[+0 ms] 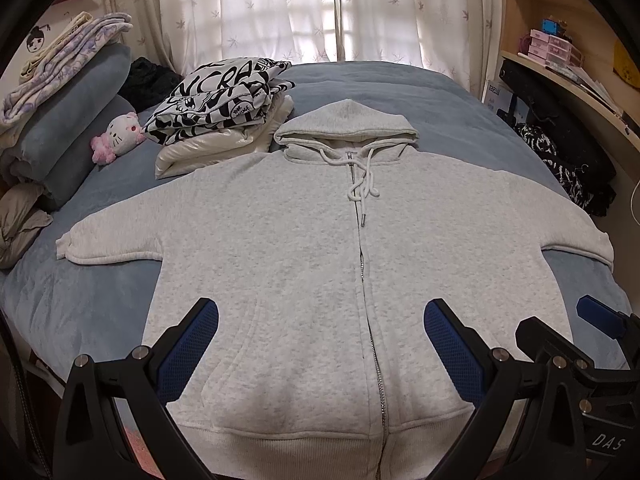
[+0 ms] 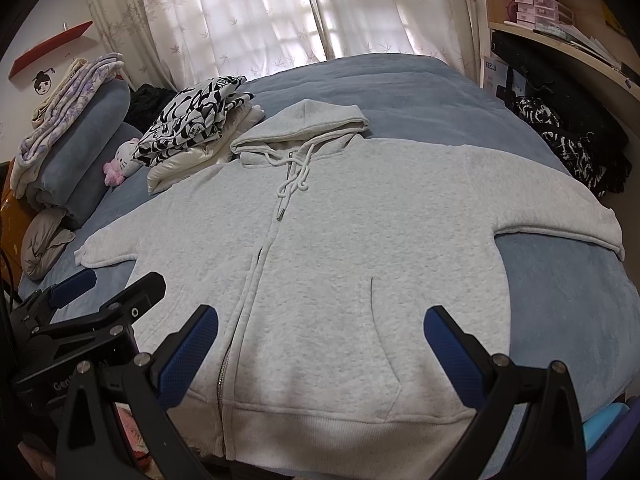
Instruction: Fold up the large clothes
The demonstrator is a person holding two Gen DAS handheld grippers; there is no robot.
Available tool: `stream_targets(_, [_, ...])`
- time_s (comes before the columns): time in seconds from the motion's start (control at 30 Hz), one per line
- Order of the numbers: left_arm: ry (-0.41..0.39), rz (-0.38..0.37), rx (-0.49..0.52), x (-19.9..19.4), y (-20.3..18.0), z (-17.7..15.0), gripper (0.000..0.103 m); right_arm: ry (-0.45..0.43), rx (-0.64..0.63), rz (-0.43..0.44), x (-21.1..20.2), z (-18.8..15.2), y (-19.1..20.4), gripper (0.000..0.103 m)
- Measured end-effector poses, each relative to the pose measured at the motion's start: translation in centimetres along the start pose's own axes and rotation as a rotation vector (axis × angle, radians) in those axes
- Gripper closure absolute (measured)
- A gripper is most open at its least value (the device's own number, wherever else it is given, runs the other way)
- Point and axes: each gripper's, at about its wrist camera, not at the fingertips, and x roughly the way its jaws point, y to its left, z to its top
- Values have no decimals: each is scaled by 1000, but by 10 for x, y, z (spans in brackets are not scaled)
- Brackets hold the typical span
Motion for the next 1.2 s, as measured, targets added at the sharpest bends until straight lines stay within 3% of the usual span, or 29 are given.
stream_targets(0.27, [16, -31, 26, 9, -7, 15, 1, -15, -24, -18, 3, 14, -3, 0])
stream_targets(0.6, [-113, -162, 25, 2, -20, 80, 1, -108, -21, -60, -18, 70, -38, 0])
stream_targets(0.7, [-172, -249, 29, -1, -27, 102, 1, -174, -15, -115, -34, 94, -56, 0])
stream_targets(0.83, [-181, -275, 59, -2, -46, 132, 1, -292, -39, -204, -58, 124, -79, 0])
stream_targets(1.0, [-183, -306, 48, -3, -74, 165, 1, -311, -84, -323, -76, 151, -102, 0])
stream_targets(1.2, [-211, -345, 27, -7, -106, 197, 1, -353, -109, -364, -100, 167, -129, 0])
